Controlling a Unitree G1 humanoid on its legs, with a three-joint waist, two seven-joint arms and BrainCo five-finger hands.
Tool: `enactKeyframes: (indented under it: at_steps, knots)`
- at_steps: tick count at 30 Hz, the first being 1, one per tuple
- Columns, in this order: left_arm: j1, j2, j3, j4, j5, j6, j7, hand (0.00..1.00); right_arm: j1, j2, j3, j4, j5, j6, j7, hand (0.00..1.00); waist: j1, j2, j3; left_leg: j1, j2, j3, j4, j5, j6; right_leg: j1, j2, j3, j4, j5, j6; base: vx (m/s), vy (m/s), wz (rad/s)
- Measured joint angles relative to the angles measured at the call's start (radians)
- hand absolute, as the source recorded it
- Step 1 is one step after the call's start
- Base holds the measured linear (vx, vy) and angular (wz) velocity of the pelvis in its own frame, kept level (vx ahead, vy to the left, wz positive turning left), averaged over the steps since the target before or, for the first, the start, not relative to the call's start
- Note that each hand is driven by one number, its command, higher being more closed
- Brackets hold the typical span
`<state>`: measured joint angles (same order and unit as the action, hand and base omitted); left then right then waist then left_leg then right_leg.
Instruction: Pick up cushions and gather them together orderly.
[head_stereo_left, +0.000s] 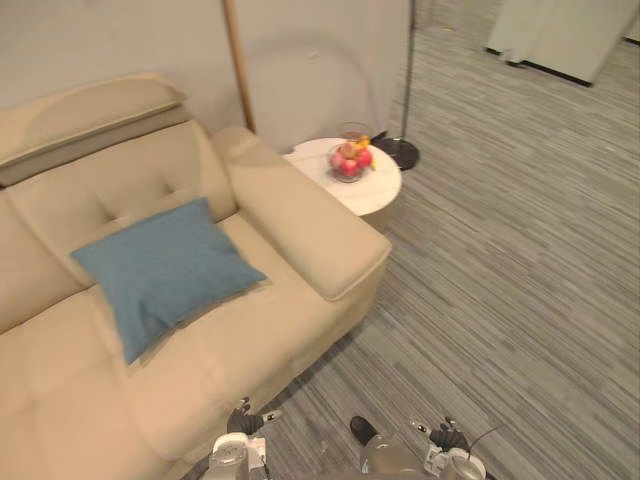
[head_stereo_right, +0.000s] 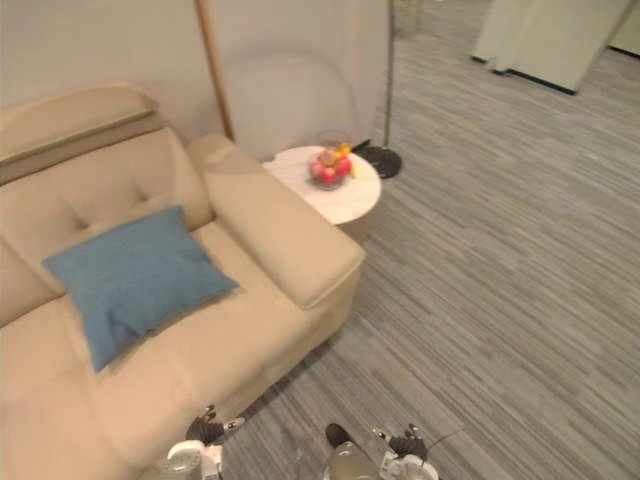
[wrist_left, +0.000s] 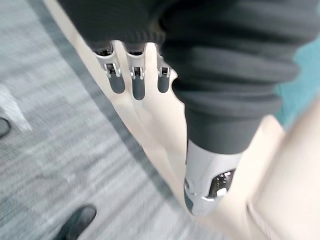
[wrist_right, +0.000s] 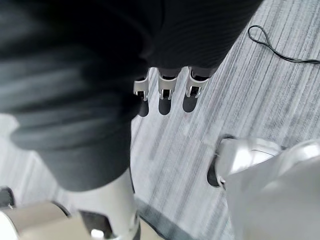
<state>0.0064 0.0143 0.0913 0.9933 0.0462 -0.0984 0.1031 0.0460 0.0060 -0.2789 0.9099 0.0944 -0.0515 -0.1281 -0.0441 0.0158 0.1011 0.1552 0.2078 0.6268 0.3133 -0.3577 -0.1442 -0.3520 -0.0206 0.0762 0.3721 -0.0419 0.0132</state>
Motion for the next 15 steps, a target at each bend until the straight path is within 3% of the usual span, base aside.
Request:
enactKeyframes:
  at_steps: [1,2,3,4,5,6,8,11,13,15]
  knots:
    - [0.000,0.001,-0.004,0.000,0.000,0.000,-0.002,0.00,0.005,-0.006,0.009,-0.001,-0.011,-0.001,0.000,0.00,-0.005,0.001,0.000,0.017,0.000,0.026,-0.005,0.004,-0.008,-0.015,-0.047,-0.112,0.056,-0.018,-0.026,0.02,-0.089,-0.73]
    - [0.003,-0.002,-0.002,-0.001,0.000,0.000,-0.002,0.00,0.018,-0.016,0.018,0.001,-0.013,-0.002,0.000,0.00,-0.009,0.002,0.000,0.047,0.001,0.054,-0.016,0.011,-0.020,-0.014,-0.093,-0.199,0.124,-0.054,-0.020,0.06,-0.105,-0.69]
    - [0.002,-0.002,-0.001,0.000,0.000,0.001,-0.002,0.00,0.015,-0.017,0.017,0.001,-0.013,-0.007,-0.001,0.00,-0.007,-0.002,0.005,0.062,0.003,0.062,-0.024,0.014,-0.026,-0.018,-0.088,-0.204,0.133,-0.057,-0.021,0.11,-0.148,-0.58]
    - [-0.003,-0.002,0.001,0.003,0.001,0.002,-0.001,0.00,0.016,-0.020,0.018,0.003,-0.014,-0.015,-0.001,0.00,-0.014,0.003,0.010,0.074,-0.001,0.061,-0.051,0.026,-0.023,-0.017,-0.064,-0.196,0.131,-0.061,-0.027,0.11,-0.194,-0.51]
    - [-0.013,-0.005,0.000,0.003,0.002,0.002,-0.003,0.00,0.014,-0.026,0.018,0.008,-0.015,-0.017,-0.001,0.00,-0.015,0.007,0.008,0.074,-0.009,0.055,-0.090,0.046,0.013,-0.033,-0.028,-0.167,0.120,-0.067,-0.027,0.10,-0.194,-0.49]
    - [-0.018,-0.007,0.009,0.003,0.004,0.002,-0.003,0.00,0.012,-0.029,0.017,0.010,-0.015,-0.017,-0.001,0.00,-0.010,0.009,0.010,0.073,-0.008,0.056,-0.107,0.049,0.020,-0.047,-0.011,-0.161,0.116,-0.076,-0.026,0.08,-0.196,-0.59]
    - [-0.025,0.005,0.018,0.023,0.010,0.004,-0.005,0.00,-0.001,-0.039,0.013,0.025,-0.012,-0.017,0.000,0.00,-0.011,0.013,0.012,0.074,0.001,0.060,-0.111,0.047,0.043,-0.069,0.041,-0.143,0.130,-0.090,-0.049,0.07,-0.178,-0.62]
    - [-0.015,-0.011,0.094,0.041,0.010,0.011,-0.008,0.00,0.006,-0.035,0.005,0.034,-0.012,-0.015,0.000,0.00,-0.008,-0.012,0.036,0.034,0.080,-0.038,0.144,0.072,0.127,-0.009,0.079,-0.102,0.133,-0.113,-0.084,0.09,-0.170,-0.58]
    - [0.009,-0.051,0.122,0.039,0.009,0.016,-0.010,0.00,0.010,-0.049,0.004,0.051,-0.010,-0.014,-0.001,0.00,-0.005,-0.006,0.043,-0.042,0.064,-0.197,0.256,0.043,0.101,0.062,0.118,-0.054,0.065,-0.111,-0.081,0.08,-0.089,-0.61]
    - [0.020,-0.065,0.144,0.016,0.009,0.015,-0.012,0.00,0.012,-0.045,0.005,0.053,-0.007,-0.010,-0.002,0.00,0.008,-0.004,0.043,-0.122,-0.013,-0.318,0.256,0.012,0.087,0.116,0.146,0.023,-0.004,-0.105,-0.075,0.08,0.012,-0.85]
